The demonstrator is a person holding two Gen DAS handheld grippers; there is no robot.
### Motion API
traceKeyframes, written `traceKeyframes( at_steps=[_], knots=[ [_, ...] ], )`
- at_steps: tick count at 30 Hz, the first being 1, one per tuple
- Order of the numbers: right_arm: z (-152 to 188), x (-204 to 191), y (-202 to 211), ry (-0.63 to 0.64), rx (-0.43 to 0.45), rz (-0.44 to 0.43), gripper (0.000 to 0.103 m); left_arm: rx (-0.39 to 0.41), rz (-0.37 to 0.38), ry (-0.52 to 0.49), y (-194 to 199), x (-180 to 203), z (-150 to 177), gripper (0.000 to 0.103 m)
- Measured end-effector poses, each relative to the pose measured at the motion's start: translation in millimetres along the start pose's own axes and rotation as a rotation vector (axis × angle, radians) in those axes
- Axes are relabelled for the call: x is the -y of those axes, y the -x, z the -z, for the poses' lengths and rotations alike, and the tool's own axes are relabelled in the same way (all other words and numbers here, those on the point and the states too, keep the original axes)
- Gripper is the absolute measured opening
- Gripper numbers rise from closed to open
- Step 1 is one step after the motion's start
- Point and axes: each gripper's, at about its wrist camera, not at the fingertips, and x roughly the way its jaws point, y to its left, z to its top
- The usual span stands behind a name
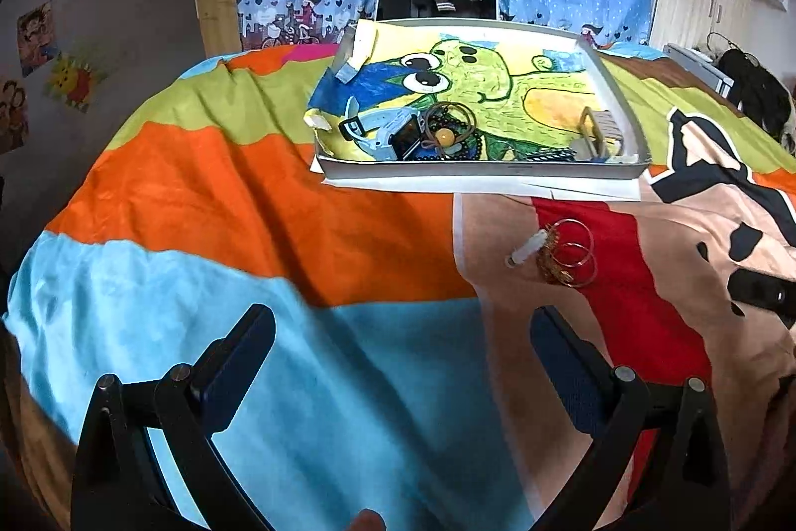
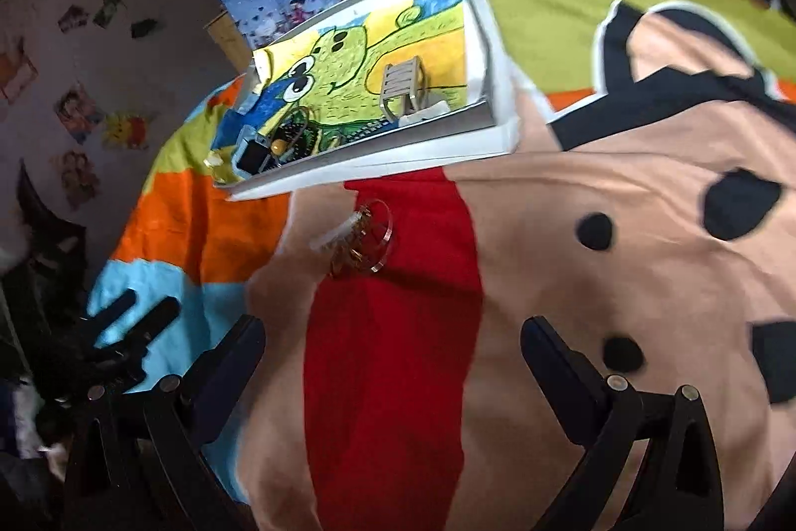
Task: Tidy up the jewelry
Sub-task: 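Withdraw both tools from the tray toward the remaining jewelry, then grasp the white hair clip with the left tool while the right tool grasps the gold hoop earrings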
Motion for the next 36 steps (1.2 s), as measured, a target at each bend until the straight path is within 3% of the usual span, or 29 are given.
traceKeyframes(
  at_steps=[6,10,16,20,22,23,24,27,36],
  knots=[
    [-29,10,-16,0.138,0.024,0.075,0.103,-0.028,0.011,0.012,-24,-4,-13,0.101],
    [-33,21,-27,0.166,0.101,0.045,0.103,-0.042,0.032,0.003,-39,-6,-20,0.101],
    [-35,27,-61,0.165,0.022,0.041,0.103,-0.052,0.08,-0.021,-58,-4,-27,0.1],
    [-33,21,-64,0.214,0.038,0.068,0.102,-0.045,0.141,-0.049,-68,2,-34,0.1],
    [-33,19,-67,0.224,0.039,0.056,0.087,-0.039,0.184,-0.081,-73,8,-36,0.095],
    [-33,18,-70,0.228,0.032,0.038,0.074,-0.041,0.195,-0.093,-75,11,-37,0.093],
    [-34,17,-74,0.231,0.023,0.028,0.065,-0.05,0.213,-0.114,-79,15,-38,0.085],
    [-37,13,-84,0.235,0.007,0.006,0.054,-0.082,0.25,-0.158,-92,24,-37,0.064],
    [-42,4,-111,0.243,-0.027,-0.023,0.029,-0.164,0.343,-0.221,-124,40,-30,0.036]
  ],
)
